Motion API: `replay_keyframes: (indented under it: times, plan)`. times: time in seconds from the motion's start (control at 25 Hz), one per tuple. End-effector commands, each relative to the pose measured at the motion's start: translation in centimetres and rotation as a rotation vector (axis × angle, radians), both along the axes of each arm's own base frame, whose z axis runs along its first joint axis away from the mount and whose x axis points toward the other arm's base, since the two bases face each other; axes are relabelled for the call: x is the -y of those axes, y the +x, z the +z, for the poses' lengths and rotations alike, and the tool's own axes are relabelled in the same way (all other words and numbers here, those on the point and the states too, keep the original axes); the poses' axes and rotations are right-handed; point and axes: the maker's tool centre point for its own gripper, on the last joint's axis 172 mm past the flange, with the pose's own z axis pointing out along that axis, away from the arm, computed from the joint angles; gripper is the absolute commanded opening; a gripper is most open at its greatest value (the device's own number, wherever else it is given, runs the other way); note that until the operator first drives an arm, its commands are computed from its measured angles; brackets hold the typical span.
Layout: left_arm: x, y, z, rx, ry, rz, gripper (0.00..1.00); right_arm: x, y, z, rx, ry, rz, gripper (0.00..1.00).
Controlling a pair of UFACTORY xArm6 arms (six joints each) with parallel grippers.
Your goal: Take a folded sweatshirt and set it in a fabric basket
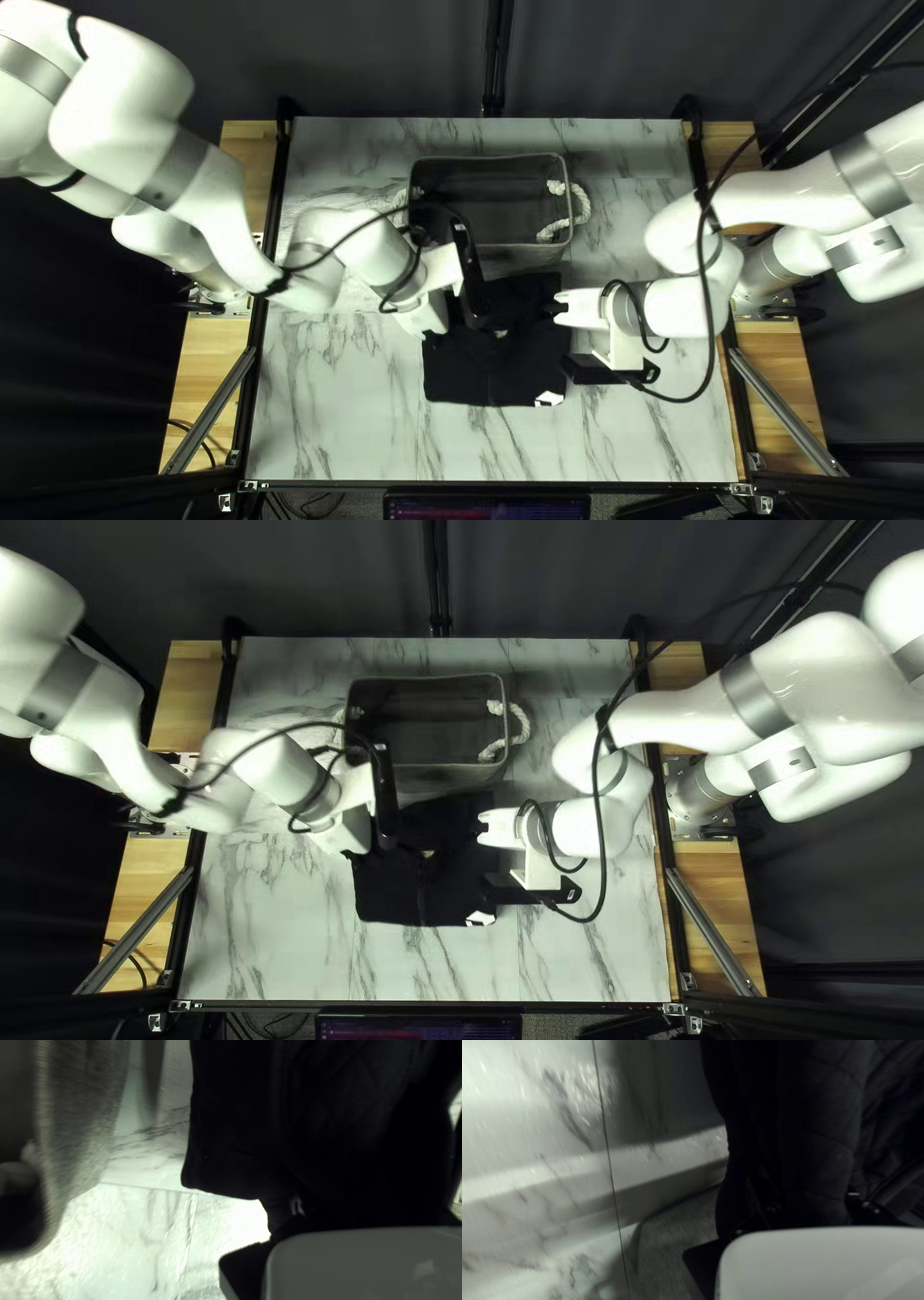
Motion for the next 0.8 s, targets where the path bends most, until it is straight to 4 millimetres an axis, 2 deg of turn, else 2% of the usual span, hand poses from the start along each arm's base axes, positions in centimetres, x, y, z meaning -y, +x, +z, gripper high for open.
replay_keyframes:
  times: [0.04,0.16,0.36,0.4,0.48,0.6,0.72,0.8]
  plan:
    - [-2.0,-0.8,1.7,0.011,-0.003,-0.01,0.0,2.7,0.4,2.2,0.021,-0.004,-0.005,0.0]
    - [-3.2,-0.8,2.0,0.013,-0.007,-0.015,0.0,4.3,0.4,3.6,0.028,-0.013,-0.013,0.0]
    - [-6.2,-0.2,3.1,0.013,-0.02,-0.035,0.0,7.7,1.2,7.2,0.026,-0.033,-0.038,0.0]
    - [-7.3,0.2,3.7,0.016,-0.022,-0.041,0.0,8.6,1.4,8.4,0.023,-0.039,-0.046,0.0]
    - [-8.4,0.8,4.5,0.017,-0.024,-0.05,0.0,9.5,1.6,9.5,0.02,-0.046,-0.056,0.0]
    - [-10.5,1.8,6.9,0.016,-0.024,-0.067,0.0,10.9,2.0,11.7,0.02,-0.059,-0.072,0.0]
    - [-11.6,2.1,9.1,0.019,-0.02,-0.075,0.0,11.7,2.4,12.6,0.024,-0.066,-0.078,0.0]
    - [-12.1,1.8,9.9,0.023,-0.018,-0.077,0.0,12.0,2.3,12.7,0.026,-0.069,-0.082,0.0]
